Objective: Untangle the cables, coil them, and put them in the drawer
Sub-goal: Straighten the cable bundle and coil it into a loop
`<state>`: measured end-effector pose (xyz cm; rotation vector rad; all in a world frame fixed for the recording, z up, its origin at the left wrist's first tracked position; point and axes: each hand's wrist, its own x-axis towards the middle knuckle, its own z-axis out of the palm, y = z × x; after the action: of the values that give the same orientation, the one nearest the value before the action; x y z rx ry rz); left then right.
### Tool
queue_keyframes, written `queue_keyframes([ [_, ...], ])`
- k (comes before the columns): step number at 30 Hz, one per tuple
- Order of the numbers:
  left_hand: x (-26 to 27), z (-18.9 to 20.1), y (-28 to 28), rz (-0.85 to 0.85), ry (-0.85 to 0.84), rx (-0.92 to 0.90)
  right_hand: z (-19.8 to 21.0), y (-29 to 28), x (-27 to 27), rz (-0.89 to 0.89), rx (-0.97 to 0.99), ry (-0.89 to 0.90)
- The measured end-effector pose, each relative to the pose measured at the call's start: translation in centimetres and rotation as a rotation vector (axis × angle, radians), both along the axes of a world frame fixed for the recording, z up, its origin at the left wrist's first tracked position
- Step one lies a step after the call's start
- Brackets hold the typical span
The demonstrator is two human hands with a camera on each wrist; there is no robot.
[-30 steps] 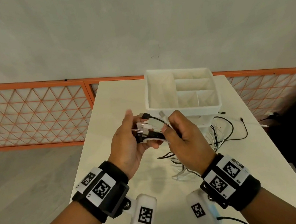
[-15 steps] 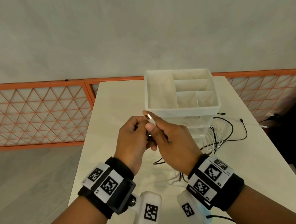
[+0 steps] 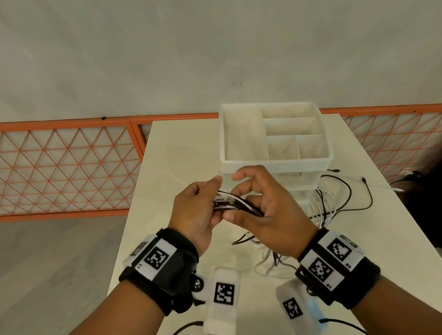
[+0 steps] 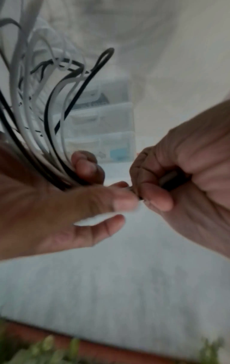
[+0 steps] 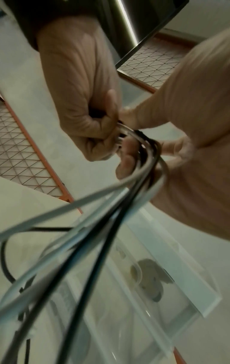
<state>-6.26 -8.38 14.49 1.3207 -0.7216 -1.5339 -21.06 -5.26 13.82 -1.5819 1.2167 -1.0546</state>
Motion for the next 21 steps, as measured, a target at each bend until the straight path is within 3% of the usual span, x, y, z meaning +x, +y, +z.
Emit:
queue_keyframes([
  [8,0.4,0.1,-1.2,-0.039,0.088,0.186,-0.9,0.6,-1.5,-0.129,-0.215,0.170],
  [14,0.0,0.8,-0.6,0.018,-0.029,-0.010,-0.1,0.0,-1.6,-0.141,0.099,-0.049],
  [18,0.1,0.7,-0.7,0.019,-0.088,-0.062,0.2,-0.5,-1.8,-0.036,0.219,-0.263],
  [21,-0.2,0.5,-0.3,0.019,-0.061,-0.045,0.5,-0.6,-1.5,0.023,0.264,-0.256],
])
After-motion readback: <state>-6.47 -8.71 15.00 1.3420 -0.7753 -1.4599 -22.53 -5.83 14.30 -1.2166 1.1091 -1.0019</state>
